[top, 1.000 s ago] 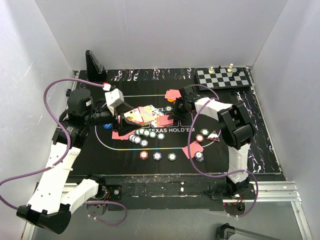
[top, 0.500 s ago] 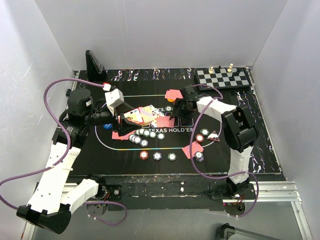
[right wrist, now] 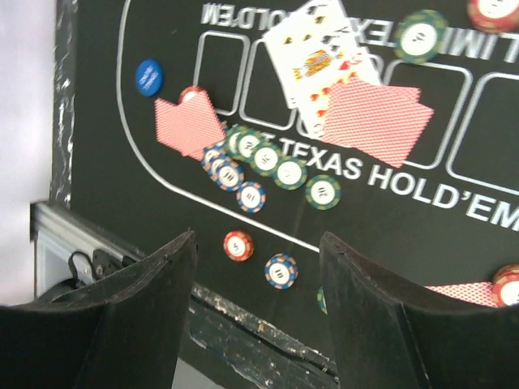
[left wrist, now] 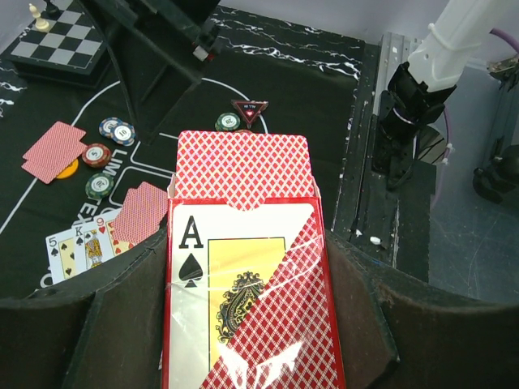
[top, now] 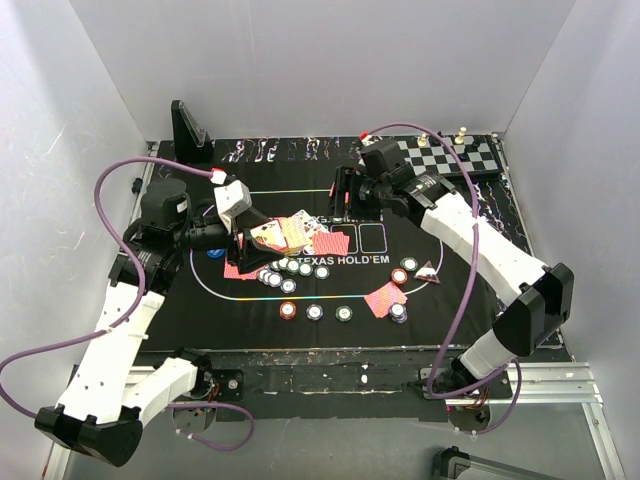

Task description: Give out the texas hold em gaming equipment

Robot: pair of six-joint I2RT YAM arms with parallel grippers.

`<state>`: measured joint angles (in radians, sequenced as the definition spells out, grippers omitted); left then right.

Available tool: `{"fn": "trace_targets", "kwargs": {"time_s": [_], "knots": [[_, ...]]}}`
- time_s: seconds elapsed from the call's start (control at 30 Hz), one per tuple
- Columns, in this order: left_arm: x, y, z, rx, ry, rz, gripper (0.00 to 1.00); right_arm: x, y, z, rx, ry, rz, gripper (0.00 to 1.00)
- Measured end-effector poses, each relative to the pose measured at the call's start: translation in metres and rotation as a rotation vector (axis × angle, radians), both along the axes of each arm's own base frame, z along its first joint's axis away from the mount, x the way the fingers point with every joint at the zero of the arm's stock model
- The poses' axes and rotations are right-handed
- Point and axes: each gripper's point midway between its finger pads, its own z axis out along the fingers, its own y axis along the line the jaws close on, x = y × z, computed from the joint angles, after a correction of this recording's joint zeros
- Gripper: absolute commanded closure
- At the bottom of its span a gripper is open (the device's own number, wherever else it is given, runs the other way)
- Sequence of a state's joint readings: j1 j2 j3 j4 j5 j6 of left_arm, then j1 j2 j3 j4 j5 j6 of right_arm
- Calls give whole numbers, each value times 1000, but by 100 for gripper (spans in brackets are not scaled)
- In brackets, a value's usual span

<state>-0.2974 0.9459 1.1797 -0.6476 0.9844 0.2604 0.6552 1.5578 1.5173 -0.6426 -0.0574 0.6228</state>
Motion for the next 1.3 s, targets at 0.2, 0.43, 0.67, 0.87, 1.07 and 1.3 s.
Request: {"fn": "trace_targets", "kwargs": {"time_s": [0.2, 0.43, 0.67, 0.87, 1.07, 1.3], "knots": [[2, 0, -11, 17, 17, -4, 100, -42, 28, 34, -28, -42, 157, 34], [4, 0, -16, 27, 17, -8, 100, -79, 51, 47, -86, -69, 266, 35], [3, 1, -18, 32, 26, -7, 100, -93, 66, 47, -152, -73, 318, 35], [3, 1, -18, 31, 26, -5, 100, -92, 65, 48, -173, -76, 314, 29], [3, 1, -21, 29, 32, -5, 100, -83, 49, 46, -173, -58, 270, 17], [4, 0, -19, 24, 24, -7, 100, -65, -7, 76, 142, -17, 118, 14]]}}
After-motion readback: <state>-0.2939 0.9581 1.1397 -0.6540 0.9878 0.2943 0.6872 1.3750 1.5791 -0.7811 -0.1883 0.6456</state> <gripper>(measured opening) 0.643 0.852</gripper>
